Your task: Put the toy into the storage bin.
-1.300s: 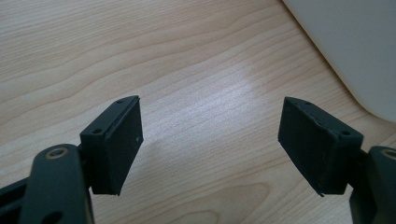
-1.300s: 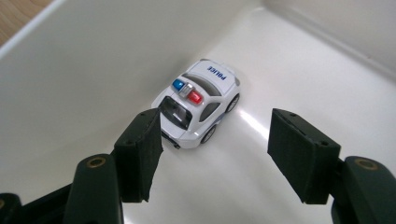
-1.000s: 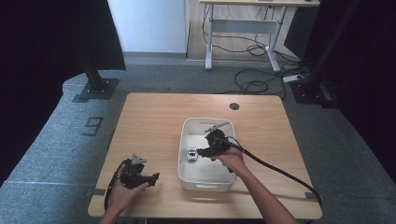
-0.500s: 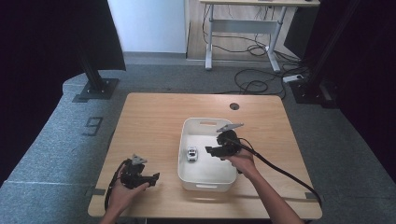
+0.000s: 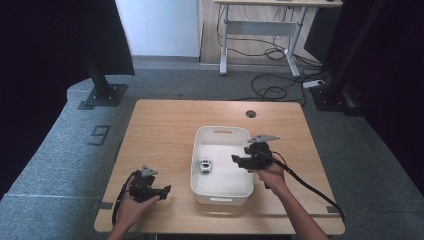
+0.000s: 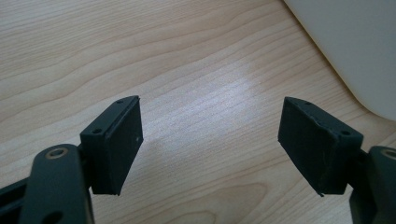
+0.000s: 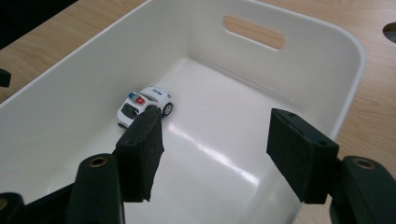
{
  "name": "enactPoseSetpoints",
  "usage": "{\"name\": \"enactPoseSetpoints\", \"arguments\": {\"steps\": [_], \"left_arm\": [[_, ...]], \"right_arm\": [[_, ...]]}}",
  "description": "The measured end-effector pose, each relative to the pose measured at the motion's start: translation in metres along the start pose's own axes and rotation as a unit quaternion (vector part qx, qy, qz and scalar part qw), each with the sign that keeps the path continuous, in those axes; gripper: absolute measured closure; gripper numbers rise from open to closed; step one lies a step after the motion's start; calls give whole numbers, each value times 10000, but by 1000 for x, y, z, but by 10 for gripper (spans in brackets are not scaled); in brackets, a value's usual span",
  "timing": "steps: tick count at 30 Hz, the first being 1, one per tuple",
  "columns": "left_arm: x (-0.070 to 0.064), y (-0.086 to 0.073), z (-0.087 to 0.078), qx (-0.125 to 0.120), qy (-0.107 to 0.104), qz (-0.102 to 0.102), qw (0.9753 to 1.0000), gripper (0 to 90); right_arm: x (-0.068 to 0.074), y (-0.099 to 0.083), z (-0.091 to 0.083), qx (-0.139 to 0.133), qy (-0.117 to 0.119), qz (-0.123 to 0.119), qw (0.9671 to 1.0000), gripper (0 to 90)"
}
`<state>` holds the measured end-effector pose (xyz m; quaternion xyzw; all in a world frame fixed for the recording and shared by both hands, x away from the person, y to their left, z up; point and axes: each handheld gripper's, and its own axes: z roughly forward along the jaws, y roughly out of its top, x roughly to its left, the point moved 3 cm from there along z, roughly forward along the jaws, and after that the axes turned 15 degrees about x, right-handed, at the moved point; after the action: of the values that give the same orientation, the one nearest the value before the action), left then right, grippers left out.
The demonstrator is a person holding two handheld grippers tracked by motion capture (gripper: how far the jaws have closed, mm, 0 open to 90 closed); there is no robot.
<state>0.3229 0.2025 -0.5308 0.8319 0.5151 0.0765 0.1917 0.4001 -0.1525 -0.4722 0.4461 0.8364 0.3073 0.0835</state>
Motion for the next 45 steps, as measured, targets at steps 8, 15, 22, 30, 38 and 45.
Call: {"name": "enactPoseSetpoints", "arguments": {"steps": [8,15,22,30,38,45], "left_arm": [[0,0,0,-2,-2,-8,10000,227],[0,0,0,-9,-2,-6,10000,227],[0,0,0,-3,-1,-13,10000,227],[0,0,0,3,13,-9,10000,227],[0,0,1,19,21,-8,10000,228],[-1,0,1,30,13,1,10000,228]], "right_arm": [[-8,-13,-15,-252,-70,85,9996,358],[-16,-26,-26,-399,-149,179,9989,358],[-29,-42,-36,-469,-261,307,9981,358],[-48,-65,-44,-440,-410,508,9969,358],[-62,-85,-47,-398,-525,646,9957,358],[-69,-100,-48,-368,-624,703,9949,356]]}}
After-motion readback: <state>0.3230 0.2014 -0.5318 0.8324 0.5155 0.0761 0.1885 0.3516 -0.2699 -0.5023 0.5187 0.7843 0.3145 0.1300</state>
